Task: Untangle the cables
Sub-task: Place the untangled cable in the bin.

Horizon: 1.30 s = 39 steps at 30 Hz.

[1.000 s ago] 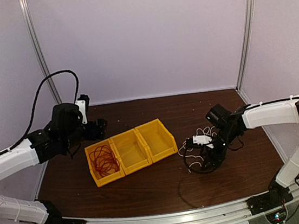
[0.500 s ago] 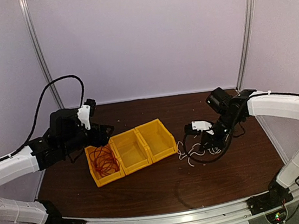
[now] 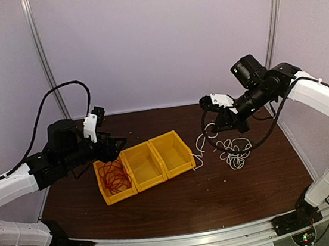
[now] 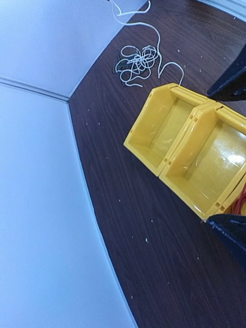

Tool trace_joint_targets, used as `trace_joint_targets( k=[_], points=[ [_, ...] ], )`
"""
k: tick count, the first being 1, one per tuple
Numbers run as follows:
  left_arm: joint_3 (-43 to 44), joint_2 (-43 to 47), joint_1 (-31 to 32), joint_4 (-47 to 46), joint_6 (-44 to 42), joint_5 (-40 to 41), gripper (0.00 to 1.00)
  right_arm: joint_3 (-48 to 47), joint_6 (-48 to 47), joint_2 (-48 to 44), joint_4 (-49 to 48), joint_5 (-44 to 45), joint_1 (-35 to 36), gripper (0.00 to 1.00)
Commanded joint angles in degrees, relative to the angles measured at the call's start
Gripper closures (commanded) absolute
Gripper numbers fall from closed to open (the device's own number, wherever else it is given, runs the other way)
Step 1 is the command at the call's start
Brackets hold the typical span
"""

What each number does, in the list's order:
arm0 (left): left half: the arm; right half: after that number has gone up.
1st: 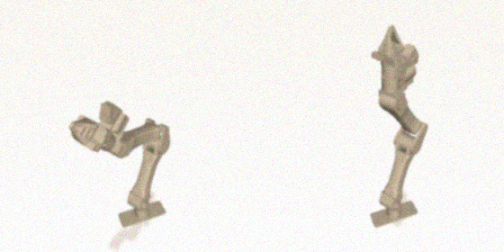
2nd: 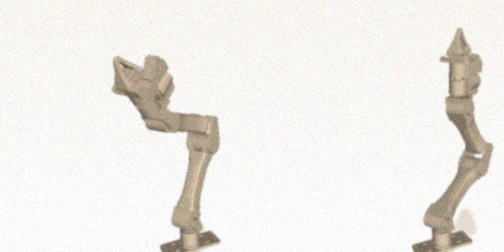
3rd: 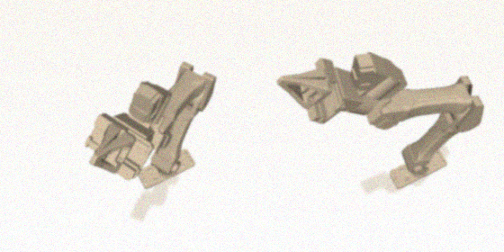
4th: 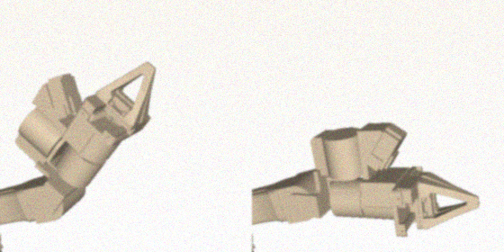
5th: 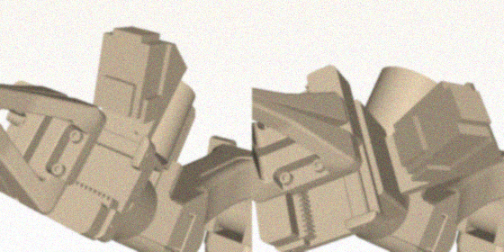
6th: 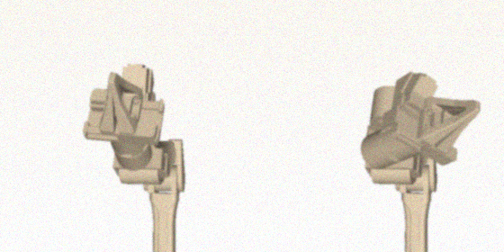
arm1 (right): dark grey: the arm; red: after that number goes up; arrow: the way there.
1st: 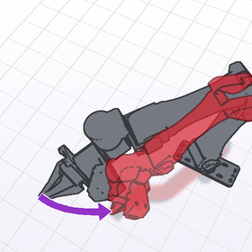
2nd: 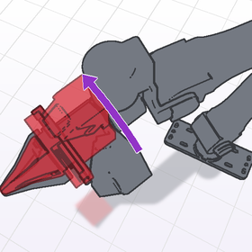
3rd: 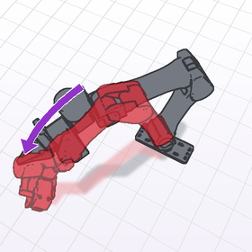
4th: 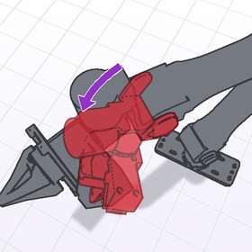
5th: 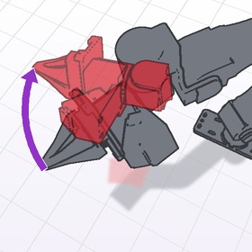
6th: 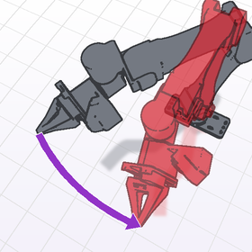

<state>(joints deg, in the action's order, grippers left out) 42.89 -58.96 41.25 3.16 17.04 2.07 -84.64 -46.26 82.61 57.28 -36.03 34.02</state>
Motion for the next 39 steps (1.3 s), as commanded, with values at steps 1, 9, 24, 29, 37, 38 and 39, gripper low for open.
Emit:
trace_joint_targets(
  k=[1,9,24,29,37,38,39],
  points=[
    [4.5,3.4,-0.1,5.2,-4.6,11.0,0.21,-5.7,1.9,0.5,-0.8,-2.7,2.4,1.0],
    [5.8,2.7,-4.6,10.7,-11.6,26.4,0.11,-21.9,4.0,9.6,2.0,-4.2,8.1,1.0],
    [-5.9,16.6,-12.7,0.1,-14.1,29.0,0.1,-37.2,10.6,22.6,-1.1,0.0,13.4,1.0],
    [-6.8,18.8,-12.8,-0.6,-14.5,31.7,0.1,-39.5,13.3,28.5,-3.0,2.7,14.2,1.0],
    [-7.1,19.8,-12.8,-0.8,-14.4,30.9,0.1,-42.3,16.4,38.5,-5.2,6.1,14.7,1.0],
    [-7.1,19.7,-12.8,-0.9,-14.4,30.8,0.1,-42.6,16.8,39.8,-5.3,6.2,14.8,1.0],
    [-7.1,19.8,-12.8,-0.9,-14.5,30.7,0.1,-42.8,17.3,41.2,-5.5,6.4,14.8,1.0]
  ],
)
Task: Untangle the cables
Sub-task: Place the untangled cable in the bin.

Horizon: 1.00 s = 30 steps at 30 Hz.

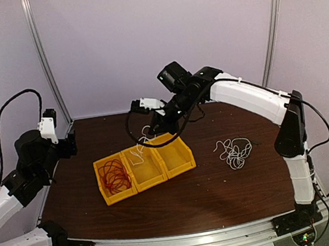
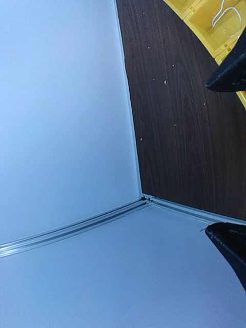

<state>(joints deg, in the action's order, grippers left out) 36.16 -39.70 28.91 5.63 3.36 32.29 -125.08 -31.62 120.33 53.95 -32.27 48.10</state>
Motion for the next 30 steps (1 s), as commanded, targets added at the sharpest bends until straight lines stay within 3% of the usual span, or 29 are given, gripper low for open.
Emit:
trace_joint_targets(
  k=[1,7,19,30],
  points=[
    [-0.3,0.6,-0.4,-3.4,-0.9,0.5,0.1,-2.9,3.2,5.0,-2.4,2.7,0.8,1.0],
    [-0.8,1.8,-0.4,-3.8,-1.2,0.4,0.11,-7.2,5.9,13.8,-3.2,3.5,2.0,1.0],
    [-1.4,3.1,-0.5,-3.9,-1.6,0.8,0.11,-11.2,6.8,24.4,-3.9,14.2,6.4,1.0],
    [-1.7,3.1,-0.5,-4.6,-1.9,-0.1,0.11,-7.1,5.8,18.1,-2.9,18.4,7.7,0.6]
  ],
)
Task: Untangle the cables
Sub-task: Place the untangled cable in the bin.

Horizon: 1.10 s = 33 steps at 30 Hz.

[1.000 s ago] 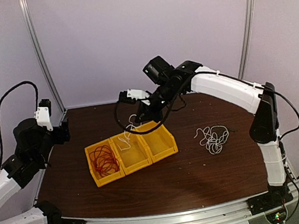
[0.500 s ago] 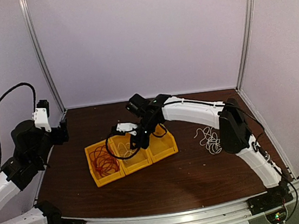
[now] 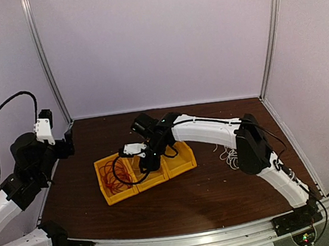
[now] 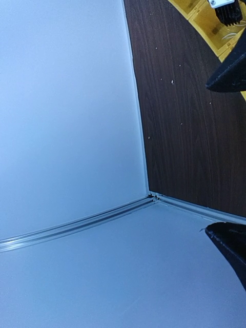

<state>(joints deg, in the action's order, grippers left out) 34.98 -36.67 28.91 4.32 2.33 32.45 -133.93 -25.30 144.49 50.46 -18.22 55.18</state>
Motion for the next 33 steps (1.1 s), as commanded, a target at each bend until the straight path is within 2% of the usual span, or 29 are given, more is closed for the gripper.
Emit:
trace_joint_targets(
  k=[1,8,15,20,23,27,33],
  points=[
    [-0.4,0.0,-0.4,-3.3,-1.0,-0.4,0.11,2.7,-0.7,-7.2,0.5,5.2,0.7,0.58],
    [-0.6,-0.4,-0.4,-3.3,-1.1,-0.8,0.11,7.0,-2.1,-14.5,1.3,7.5,1.0,0.45],
    [-0.8,-1.6,-0.4,-3.5,-1.1,-1.8,0.11,12.6,-5.6,-19.0,4.3,11.5,1.4,0.44],
    [-0.3,-2.7,-0.5,-3.6,-1.1,-5.2,0.11,22.4,-5.7,-27.5,-0.8,13.3,-0.4,0.44],
    [-0.9,-3.7,-0.5,-3.9,-1.6,-8.3,0.1,27.1,-5.7,-32.7,-3.0,12.8,-3.7,0.45],
    [-0.9,-5.4,-0.5,-3.9,-4.0,-16.3,0.16,36.9,-4.4,-40.2,-8.0,11.6,-10.2,0.47],
    [-0.4,-7.0,-0.5,-3.9,-3.7,-15.0,0.16,50.3,-3.7,-47.0,-12.7,7.6,-22.3,0.51]
  ],
)
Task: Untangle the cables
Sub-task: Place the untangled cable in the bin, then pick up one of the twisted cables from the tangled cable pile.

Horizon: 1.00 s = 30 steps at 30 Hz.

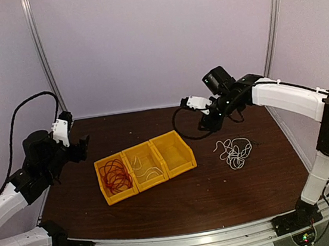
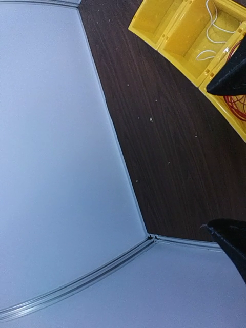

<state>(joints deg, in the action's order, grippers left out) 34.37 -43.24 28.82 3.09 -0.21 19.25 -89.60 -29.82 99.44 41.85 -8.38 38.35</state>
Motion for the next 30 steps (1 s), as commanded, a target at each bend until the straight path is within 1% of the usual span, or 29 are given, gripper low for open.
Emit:
trace_joint_targets(
  k=[1,4,7,11,14,18,22,24,28,30],
  points=[
    [0.1,-0.6,-0.4,-2.7,-1.5,-1.6,0.16,7.2,0.6,-2.0,-5.0,-2.3,-7.1,0.52],
    [0.1,-1.2,-0.4,-2.7,-1.5,-1.6,0.16,8.2,-0.3,0.1,-5.5,-2.5,-11.0,0.52],
    [0.2,-1.4,-0.4,-2.7,-1.5,-3.5,0.16,6.9,-2.3,4.1,-3.0,-3.0,-13.3,0.49],
    [0.0,-1.2,-0.4,-2.7,-1.7,-3.2,0.16,6.3,-2.8,8.6,-2.2,-3.7,-15.5,0.46],
    [-0.3,-0.7,-0.4,-2.7,-1.5,-3.7,0.16,6.4,-3.6,10.4,-1.8,-4.8,-16.1,0.46],
    [0.0,-0.9,-0.4,-2.7,-1.8,-3.2,0.16,7.8,-3.5,11.8,-3.8,-4.9,-16.2,0.46],
    [-0.4,-0.6,-0.4,-2.7,-1.5,-4.3,0.16,6.6,-2.9,14.1,-4.4,-5.7,-16.2,0.47],
    [-0.2,-0.6,-0.4,-2.7,-1.6,-4.6,0.16,5.8,-2.5,15.4,-4.7,-6.0,-16.2,0.51],
    [-0.2,-0.3,-0.4,-2.7,-1.6,-3.6,0.16,3.0,-2.0,17.9,-2.3,-7.6,-16.2,0.66],
    [-0.5,0.3,-0.4,-2.7,-1.6,-3.9,0.16,2.8,-1.8,17.9,-2.1,-8.0,-16.2,0.76]
  ],
)
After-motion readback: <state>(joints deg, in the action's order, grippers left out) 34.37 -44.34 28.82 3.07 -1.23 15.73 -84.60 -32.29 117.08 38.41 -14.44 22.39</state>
